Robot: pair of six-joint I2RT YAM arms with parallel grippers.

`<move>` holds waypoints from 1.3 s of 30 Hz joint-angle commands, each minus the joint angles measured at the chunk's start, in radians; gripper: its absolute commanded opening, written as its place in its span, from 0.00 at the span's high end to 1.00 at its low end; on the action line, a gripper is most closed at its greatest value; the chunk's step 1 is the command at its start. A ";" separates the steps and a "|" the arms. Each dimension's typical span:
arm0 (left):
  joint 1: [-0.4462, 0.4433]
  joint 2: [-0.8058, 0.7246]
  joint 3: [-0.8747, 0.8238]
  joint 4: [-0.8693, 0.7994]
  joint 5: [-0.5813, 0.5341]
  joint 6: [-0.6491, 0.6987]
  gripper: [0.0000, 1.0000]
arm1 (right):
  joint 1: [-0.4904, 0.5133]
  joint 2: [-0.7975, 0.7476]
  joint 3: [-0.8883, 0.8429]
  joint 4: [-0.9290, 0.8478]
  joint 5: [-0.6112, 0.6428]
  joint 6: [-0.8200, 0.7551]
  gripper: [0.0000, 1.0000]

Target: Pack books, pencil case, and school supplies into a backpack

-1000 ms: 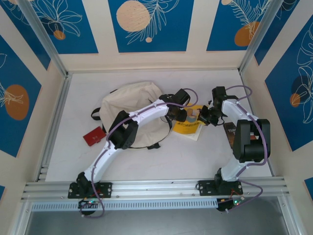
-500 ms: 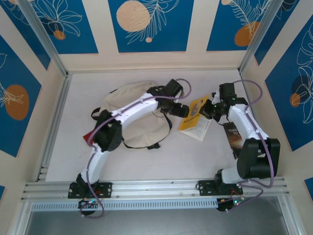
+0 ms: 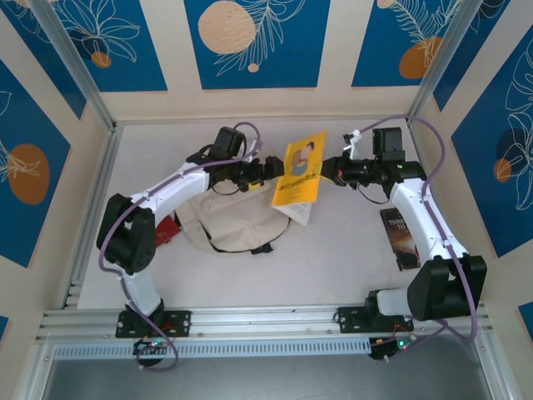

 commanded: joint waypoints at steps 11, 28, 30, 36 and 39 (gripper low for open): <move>0.071 -0.300 -0.435 0.680 0.156 -0.457 0.00 | 0.103 0.130 0.143 0.190 -0.324 0.035 1.00; 0.099 -0.292 -0.398 0.813 0.234 -0.447 0.47 | 0.049 0.221 0.145 0.114 -0.314 0.032 1.00; 0.099 -0.291 -0.392 0.803 0.233 -0.436 0.58 | 0.045 0.227 0.141 0.114 -0.314 0.036 1.00; 0.099 -0.295 -0.363 0.713 0.194 -0.368 0.90 | 0.022 0.190 0.098 0.136 -0.231 0.093 0.60; 0.100 -0.310 -0.336 0.622 0.129 -0.303 0.91 | -0.016 0.152 0.046 0.163 -0.133 0.183 0.27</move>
